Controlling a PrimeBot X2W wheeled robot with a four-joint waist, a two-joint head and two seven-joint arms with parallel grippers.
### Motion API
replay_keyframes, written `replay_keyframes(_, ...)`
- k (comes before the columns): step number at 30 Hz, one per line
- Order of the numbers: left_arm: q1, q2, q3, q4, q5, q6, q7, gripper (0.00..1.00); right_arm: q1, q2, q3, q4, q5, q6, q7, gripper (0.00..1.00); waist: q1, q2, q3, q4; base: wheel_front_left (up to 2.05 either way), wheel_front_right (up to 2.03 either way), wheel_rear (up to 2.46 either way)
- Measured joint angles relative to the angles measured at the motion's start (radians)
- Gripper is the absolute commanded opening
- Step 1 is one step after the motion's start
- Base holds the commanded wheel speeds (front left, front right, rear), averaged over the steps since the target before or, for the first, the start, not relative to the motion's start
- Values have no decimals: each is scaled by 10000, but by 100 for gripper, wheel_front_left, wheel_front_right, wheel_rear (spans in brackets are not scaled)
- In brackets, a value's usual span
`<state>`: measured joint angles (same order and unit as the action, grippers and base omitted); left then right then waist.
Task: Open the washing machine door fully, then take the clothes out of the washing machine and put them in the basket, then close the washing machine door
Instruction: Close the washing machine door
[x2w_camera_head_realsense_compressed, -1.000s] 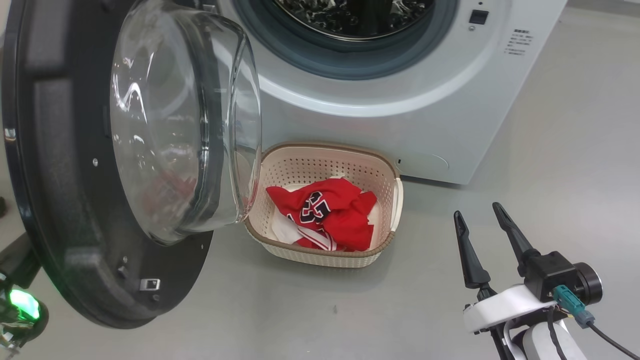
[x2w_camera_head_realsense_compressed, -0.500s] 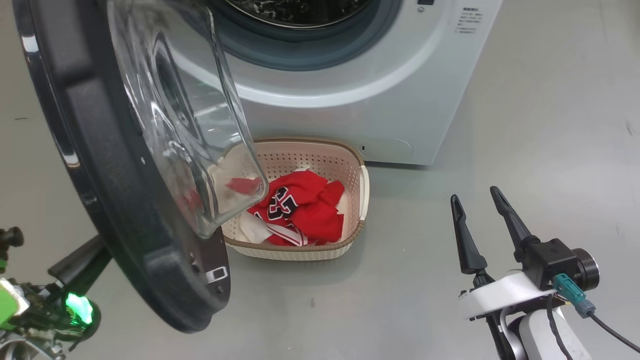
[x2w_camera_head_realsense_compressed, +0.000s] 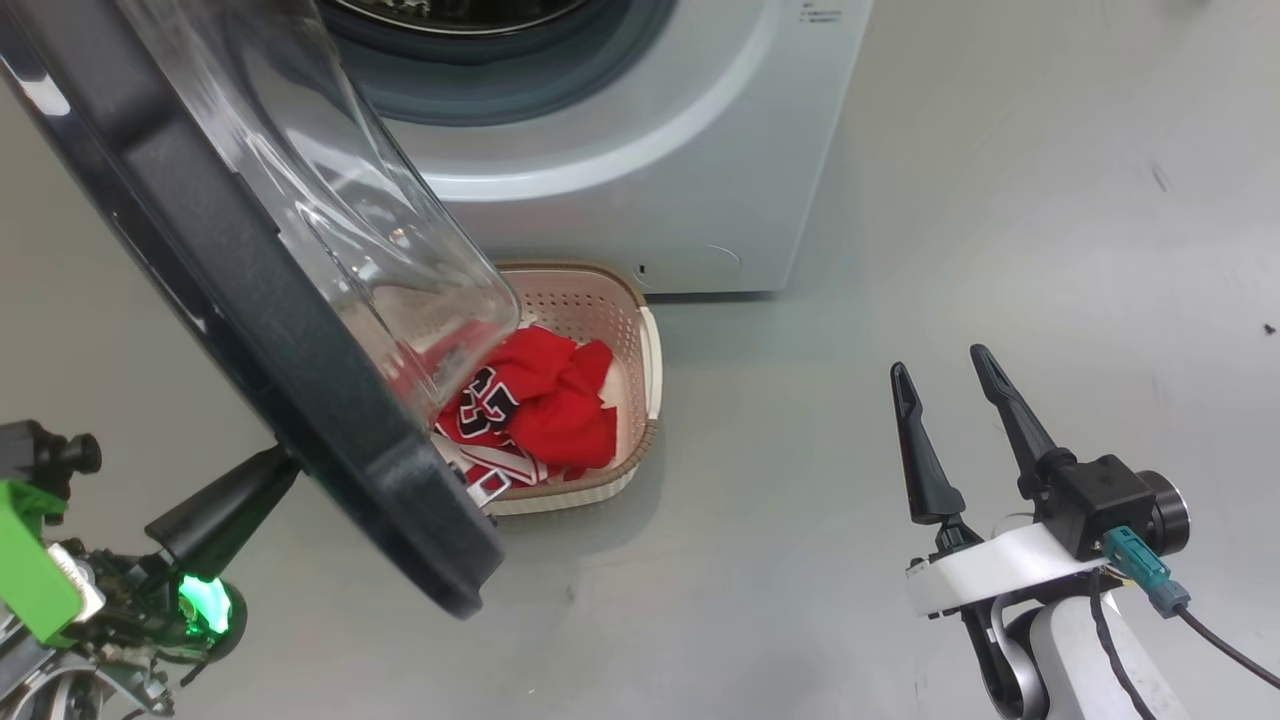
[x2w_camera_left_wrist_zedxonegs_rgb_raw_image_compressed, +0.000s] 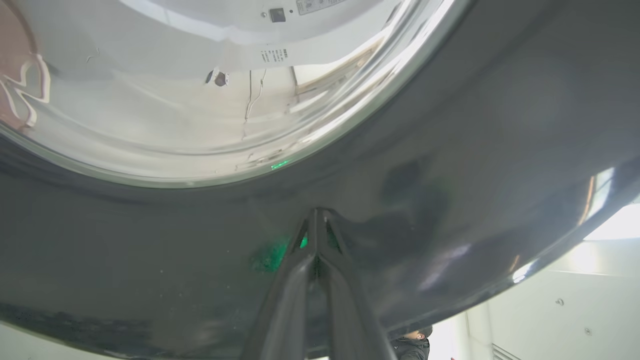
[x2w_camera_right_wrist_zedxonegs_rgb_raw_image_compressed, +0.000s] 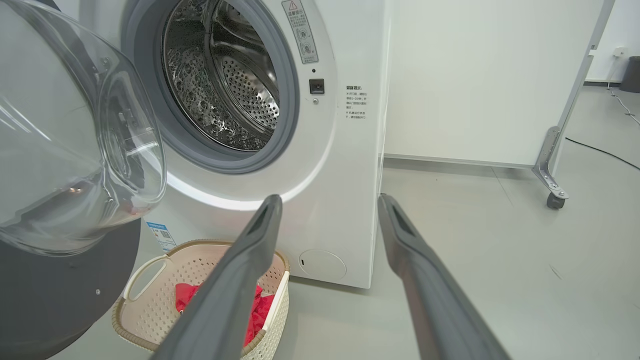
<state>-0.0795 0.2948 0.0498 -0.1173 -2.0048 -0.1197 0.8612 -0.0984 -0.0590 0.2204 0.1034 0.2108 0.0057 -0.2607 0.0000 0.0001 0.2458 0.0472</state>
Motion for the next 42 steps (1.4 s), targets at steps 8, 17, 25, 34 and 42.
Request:
replay_keyframes(8,-705,-6,-205,-59,290,130,-15,0,-216,31,50,-17,136,-6,0,100,0,0,360,-680,0,0,0)
replay_keyframes(17,-1480,-56,-393,88,564,353,-299,0,-384,56,127,-58,291,-10,0,100,0,0,701,-1467,0,0,0)
replay_keyframes(25,-2512,-244,-696,504,1095,560,-569,0,-500,88,176,-157,408,-98,0,100,0,0,1105,-2086,0,0,0)
replay_keyframes(34,-3676,-786,-825,988,1231,617,-1145,0,-644,100,215,-316,548,-186,0,100,0,0,1475,-2403,0,0,0)
replay_keyframes(42,-4696,-1250,-867,1624,1764,514,-1705,0,-892,102,328,-397,777,-276,0,100,0,0,1807,-2591,0,0,0)
